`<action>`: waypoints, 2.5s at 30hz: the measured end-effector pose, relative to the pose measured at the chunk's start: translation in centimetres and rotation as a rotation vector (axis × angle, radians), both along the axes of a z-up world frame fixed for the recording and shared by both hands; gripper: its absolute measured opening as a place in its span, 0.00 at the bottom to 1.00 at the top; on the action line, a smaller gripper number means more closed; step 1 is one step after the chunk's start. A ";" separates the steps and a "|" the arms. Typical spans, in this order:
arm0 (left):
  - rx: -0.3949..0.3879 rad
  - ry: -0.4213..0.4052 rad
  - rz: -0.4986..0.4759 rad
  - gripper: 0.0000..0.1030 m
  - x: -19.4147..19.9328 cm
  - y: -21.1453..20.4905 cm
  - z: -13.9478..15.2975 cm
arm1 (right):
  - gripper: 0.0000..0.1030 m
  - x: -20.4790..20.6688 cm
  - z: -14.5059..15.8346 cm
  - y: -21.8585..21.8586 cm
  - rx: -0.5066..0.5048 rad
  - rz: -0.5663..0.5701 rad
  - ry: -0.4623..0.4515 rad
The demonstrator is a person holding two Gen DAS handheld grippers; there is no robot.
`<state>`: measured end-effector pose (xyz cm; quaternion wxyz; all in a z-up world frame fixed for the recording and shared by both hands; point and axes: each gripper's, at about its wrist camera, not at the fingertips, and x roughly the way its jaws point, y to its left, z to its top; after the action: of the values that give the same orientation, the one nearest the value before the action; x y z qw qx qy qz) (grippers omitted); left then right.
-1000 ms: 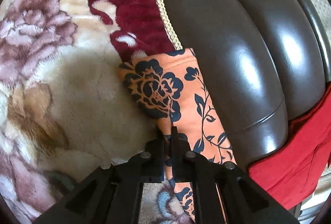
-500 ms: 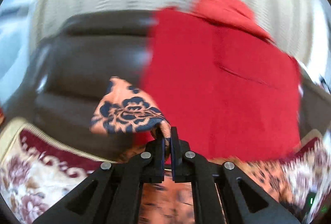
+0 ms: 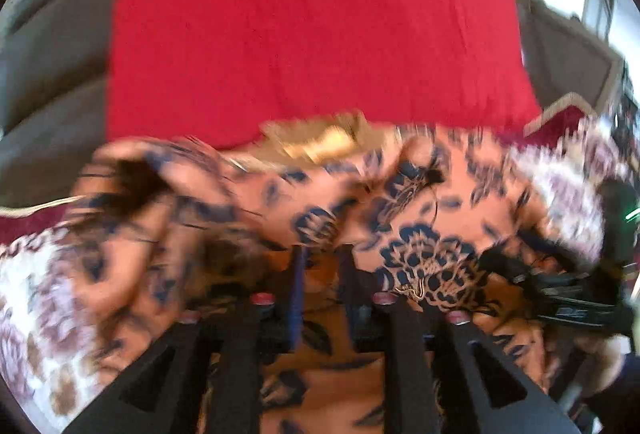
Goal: Fold small clothes
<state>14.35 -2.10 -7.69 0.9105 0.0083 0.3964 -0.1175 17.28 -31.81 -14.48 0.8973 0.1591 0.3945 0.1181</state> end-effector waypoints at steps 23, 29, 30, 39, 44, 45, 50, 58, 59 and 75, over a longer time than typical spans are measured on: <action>-0.323 -0.096 0.487 0.68 -12.5 21.5 -6.5 | 0.64 6.0 3.2 5.3 0.198 0.065 0.335; -0.443 -0.060 0.546 0.67 -12.5 24.2 -8.2 | 0.09 6.3 9.4 6.9 -0.071 0.137 0.199; -0.437 -0.058 0.545 0.67 -12.5 24.1 -8.3 | 0.09 6.1 10.6 6.4 -0.106 0.128 0.163; -0.351 -0.053 0.533 0.68 -11.9 23.0 -8.5 | 0.13 8.2 6.6 -3.4 -0.140 -0.025 0.277; -0.333 -0.050 0.529 0.70 -11.7 22.8 -8.5 | 0.38 7.9 3.1 -6.6 0.012 -0.077 0.327; -0.326 -0.050 0.526 0.71 -11.7 22.7 -8.5 | 0.47 7.9 3.3 -7.0 0.033 -0.071 0.326; -0.313 -0.049 0.521 0.73 -11.5 22.5 -8.5 | 0.74 7.0 4.4 -7.8 0.169 -0.048 0.288; -0.320 -0.050 0.518 0.73 -11.5 22.6 -8.4 | 0.09 4.6 7.9 -5.6 -0.096 -0.015 0.187; -0.321 -0.050 0.518 0.73 -11.5 22.6 -8.4 | 0.12 4.5 7.9 -5.4 -0.122 -0.002 0.182; -0.309 -0.044 0.505 0.79 -11.0 22.2 -8.5 | 0.26 12.0 1.5 -8.0 0.070 -0.046 0.388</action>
<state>3.33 20.10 -16.24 0.9097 -0.2268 0.3436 0.0539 29.29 -39.85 -12.96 0.8007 0.2187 0.5522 0.0784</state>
